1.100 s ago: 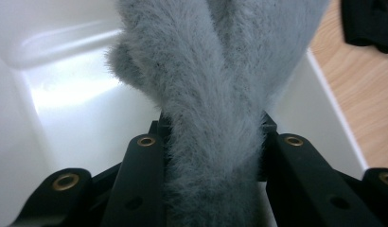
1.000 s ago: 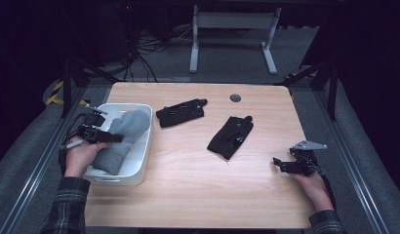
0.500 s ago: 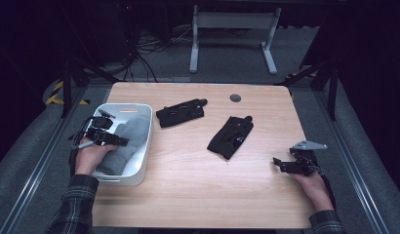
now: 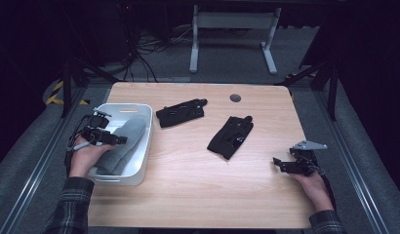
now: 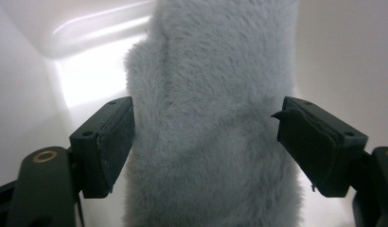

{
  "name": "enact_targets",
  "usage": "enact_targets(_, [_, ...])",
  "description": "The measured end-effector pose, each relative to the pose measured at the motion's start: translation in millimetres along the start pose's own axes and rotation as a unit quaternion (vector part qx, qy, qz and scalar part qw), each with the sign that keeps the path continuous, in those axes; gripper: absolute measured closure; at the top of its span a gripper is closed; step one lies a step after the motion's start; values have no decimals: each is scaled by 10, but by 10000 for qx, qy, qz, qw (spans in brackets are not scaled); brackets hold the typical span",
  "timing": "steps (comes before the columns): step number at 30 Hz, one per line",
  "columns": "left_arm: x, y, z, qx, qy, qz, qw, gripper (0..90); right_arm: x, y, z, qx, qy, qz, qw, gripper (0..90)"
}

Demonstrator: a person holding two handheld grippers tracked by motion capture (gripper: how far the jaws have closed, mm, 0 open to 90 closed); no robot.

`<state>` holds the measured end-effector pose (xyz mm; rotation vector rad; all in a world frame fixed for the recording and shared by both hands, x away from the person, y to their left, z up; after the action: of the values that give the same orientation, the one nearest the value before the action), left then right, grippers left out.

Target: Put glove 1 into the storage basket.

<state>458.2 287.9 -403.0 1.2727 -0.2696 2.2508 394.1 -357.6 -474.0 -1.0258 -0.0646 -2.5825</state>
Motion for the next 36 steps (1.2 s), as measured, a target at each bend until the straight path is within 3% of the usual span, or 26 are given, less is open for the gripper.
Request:
enact_targets(6, [146,119,72,-170,193,55,9997,168,0,-2,-1,-4,3,-11,10000,161])
enact_targets(11, [242,283,168,-363,432,-77,9984,155,0,-2,-1,-5,3,-12,10000,161])
enact_targets(15, [309,484,265,-633,641,-201,9957,154,0,-3,-1,-9,1,-14,10000,161])
enact_targets(19, [328,629,321,-754,821,-317,9933,153,0,-3,-1,-10,1,-13,10000,161])
enact_targets(24, [276,881,382,-950,934,-464,9900,139,0,-3,-1,-10,1,-13,10000,161])
enact_targets(25, [276,881,382,-950,934,-464,9900,139,0,-3,-1,-10,1,-13,10000,161])
enact_targets(28, [220,1054,413,-1108,1036,-631,9864,138,0,-3,-1,-11,2,-14,10000,160])
enact_targets(36, [61,1355,451,-1382,1079,-853,9808,126,0,-2,-1,-11,1,-13,10000,160])
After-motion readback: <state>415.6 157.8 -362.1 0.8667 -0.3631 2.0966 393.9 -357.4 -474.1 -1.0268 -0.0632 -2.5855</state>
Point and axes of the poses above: each handheld gripper's, and its own axes: x roughly backward along the jaws, z roughly out of its top, y roughly to its right, the point moved 1 cm from there along -x, roughly forward along the jaws, and after that the axes turned 9 degrees about -x, right-handed, at the moved point
